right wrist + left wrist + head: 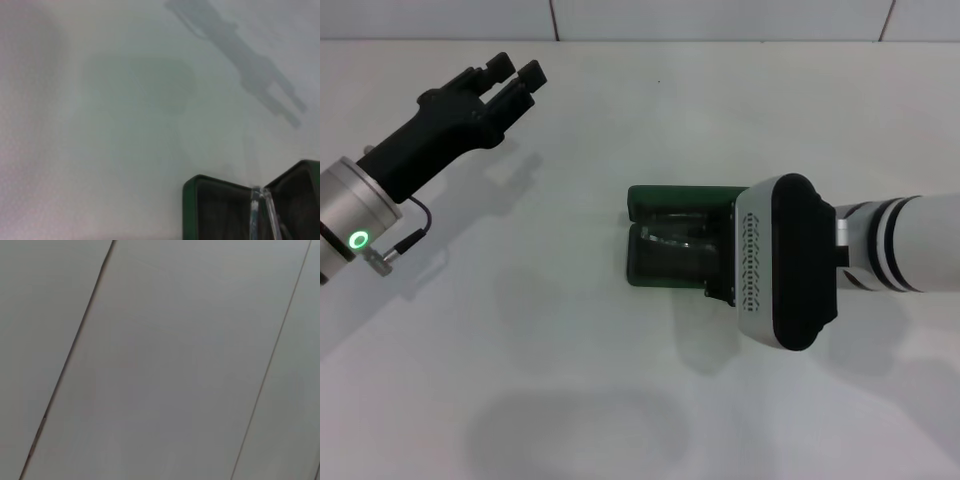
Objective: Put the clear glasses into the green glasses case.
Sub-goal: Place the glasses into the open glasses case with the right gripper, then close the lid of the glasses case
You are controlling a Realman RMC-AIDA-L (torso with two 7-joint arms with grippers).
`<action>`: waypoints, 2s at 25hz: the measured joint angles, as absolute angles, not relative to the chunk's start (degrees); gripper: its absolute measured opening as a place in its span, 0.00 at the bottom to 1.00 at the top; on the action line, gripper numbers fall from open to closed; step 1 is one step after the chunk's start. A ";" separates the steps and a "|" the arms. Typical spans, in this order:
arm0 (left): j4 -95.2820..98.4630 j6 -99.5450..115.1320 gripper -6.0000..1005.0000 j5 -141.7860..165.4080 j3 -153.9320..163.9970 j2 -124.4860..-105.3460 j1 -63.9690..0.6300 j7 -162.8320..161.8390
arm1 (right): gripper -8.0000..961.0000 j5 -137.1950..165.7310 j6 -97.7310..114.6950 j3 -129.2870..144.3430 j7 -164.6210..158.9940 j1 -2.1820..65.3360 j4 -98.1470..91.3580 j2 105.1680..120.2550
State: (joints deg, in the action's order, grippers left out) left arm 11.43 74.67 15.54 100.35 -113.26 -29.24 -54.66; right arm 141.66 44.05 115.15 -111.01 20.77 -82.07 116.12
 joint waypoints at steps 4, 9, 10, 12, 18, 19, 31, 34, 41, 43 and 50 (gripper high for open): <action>11.50 74.67 0.53 15.52 100.28 -113.16 -29.33 -54.64 | 0.48 141.66 46.28 113.97 -111.01 20.98 -82.35 116.10; 11.54 74.67 0.53 15.47 100.22 -113.09 -29.75 -54.63 | 0.47 141.56 51.25 111.50 -111.71 21.46 -83.46 116.17; 11.54 74.67 0.53 15.46 100.17 -113.09 -29.91 -54.60 | 0.47 141.50 51.75 111.10 -111.82 21.43 -83.68 116.17; 11.53 74.64 0.53 15.47 99.83 -113.09 -29.96 -54.55 | 0.47 141.38 52.16 110.71 -111.85 21.37 -83.91 116.13; 11.51 74.61 0.53 15.52 99.42 -113.10 -29.83 -54.44 | 0.48 141.30 52.36 110.65 -111.85 21.40 -84.20 116.09; 11.51 74.61 0.53 15.52 99.42 -113.11 -29.83 -54.44 | 0.48 141.30 52.39 110.65 -111.84 21.42 -84.20 116.09; 12.02 74.08 0.53 15.76 98.74 -113.27 -29.97 -54.40 | 0.49 137.02 62.72 106.40 -114.83 22.16 -87.54 116.11; 12.00 74.08 0.53 15.78 98.67 -113.28 -29.97 -54.35 | 0.49 136.77 62.65 106.25 -114.96 21.91 -87.83 116.10; 11.71 74.08 0.53 15.74 98.67 -113.12 -29.46 -54.31 | 0.50 130.16 64.75 103.25 -112.72 21.24 -89.42 115.81; 11.72 74.10 0.53 15.74 98.68 -113.11 -29.45 -54.32 | 0.50 124.76 68.08 99.18 -109.70 20.42 -89.61 115.74; 12.02 74.14 0.53 15.58 98.70 -113.11 -30.01 -54.22 | 0.51 100.26 86.49 72.58 -93.33 17.41 -78.60 115.65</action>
